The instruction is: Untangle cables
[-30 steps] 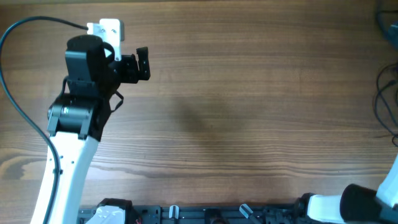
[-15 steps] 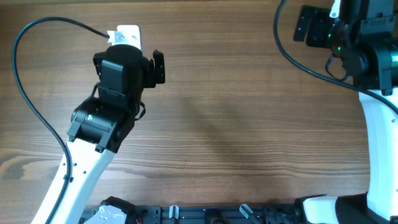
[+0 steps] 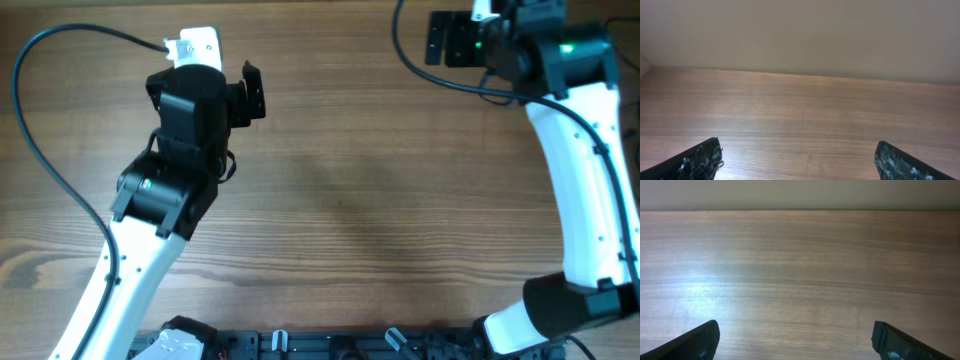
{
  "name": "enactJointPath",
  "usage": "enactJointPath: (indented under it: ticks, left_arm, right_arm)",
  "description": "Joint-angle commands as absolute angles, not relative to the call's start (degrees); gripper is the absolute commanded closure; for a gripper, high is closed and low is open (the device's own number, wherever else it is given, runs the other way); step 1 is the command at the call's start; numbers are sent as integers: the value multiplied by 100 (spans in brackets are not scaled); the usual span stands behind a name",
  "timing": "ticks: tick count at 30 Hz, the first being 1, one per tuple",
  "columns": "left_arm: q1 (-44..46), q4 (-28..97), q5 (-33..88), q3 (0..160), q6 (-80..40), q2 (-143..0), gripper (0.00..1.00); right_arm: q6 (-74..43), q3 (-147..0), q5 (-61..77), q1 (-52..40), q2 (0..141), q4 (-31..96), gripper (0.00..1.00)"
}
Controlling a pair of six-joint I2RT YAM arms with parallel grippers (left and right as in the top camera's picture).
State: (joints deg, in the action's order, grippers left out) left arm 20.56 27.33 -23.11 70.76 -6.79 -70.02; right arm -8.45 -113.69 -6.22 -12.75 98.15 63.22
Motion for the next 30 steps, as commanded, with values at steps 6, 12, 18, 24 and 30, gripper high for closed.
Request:
enactJointPath:
  ticks: [6, 12, 18, 24, 30]
  left_arm:
    - [1079, 2292, -760, 7170, -812, -7929, 0]
    - [985, 1879, -408, 7170, -408, -8632, 0]
    - [982, 1514, -106, 7170, -123, -9166, 0]
    - [978, 1404, -134, 7170, -34, -9338, 0]
    - [980, 1402, -141, 7170, -25, -9336, 0]
  right_arm:
    - [-958, -11006, -788, -1590, 10171, 5583, 0]
    - [-1208, -9688, -917, -1590, 10171, 4495, 0]
    - [-1216, -9201, -915, -1590, 10171, 4075, 0]
    - [-1236, -9201, -917, -1590, 10169, 3830, 0]
    - [-1326, -9201, -915, -1590, 10169, 3844, 0]
